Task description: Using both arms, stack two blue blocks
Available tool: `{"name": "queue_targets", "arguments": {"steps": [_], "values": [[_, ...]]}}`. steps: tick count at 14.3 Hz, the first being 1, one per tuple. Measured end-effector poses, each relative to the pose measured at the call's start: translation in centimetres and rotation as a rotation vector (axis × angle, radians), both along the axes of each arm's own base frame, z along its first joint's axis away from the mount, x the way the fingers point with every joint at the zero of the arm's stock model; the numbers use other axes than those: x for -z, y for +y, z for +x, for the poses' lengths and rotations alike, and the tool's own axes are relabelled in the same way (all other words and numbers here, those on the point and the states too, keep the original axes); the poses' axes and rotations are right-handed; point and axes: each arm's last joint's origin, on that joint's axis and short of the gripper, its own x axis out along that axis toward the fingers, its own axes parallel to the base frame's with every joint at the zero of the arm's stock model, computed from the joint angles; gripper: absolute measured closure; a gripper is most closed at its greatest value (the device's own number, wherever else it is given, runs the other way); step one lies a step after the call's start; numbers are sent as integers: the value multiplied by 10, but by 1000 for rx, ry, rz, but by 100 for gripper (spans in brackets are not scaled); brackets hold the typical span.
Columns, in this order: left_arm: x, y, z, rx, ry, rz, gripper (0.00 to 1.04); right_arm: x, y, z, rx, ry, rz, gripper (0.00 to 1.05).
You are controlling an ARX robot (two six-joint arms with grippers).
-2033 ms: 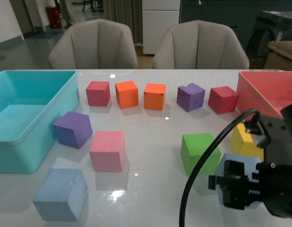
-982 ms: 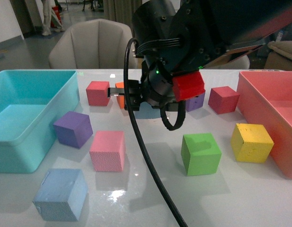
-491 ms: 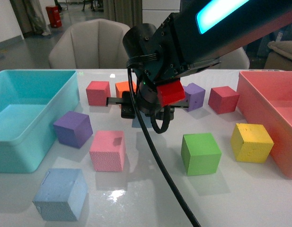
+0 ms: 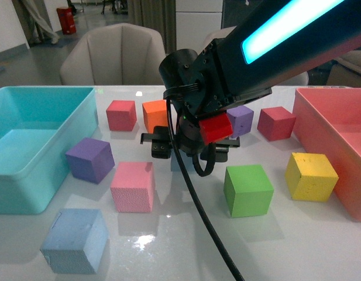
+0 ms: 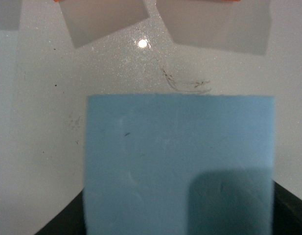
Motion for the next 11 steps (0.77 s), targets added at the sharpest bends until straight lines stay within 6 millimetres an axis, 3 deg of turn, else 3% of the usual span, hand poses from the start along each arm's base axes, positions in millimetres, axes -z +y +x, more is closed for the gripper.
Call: {"name": "queue_targets", "arguments": {"steps": [2, 4, 6, 11], "values": [[0, 0, 0, 0, 0, 0, 7, 1, 0, 0, 1, -5, 2, 5], [0, 0, 0, 0, 0, 0, 7, 3, -1, -2, 0, 1, -2, 7], [0, 0, 0, 0, 0, 0, 7, -8, -3, -5, -3, -19, 1, 6], [0, 0, 0, 0, 0, 0, 7, -74, -16, -19, 41, -333, -111, 6]]}}
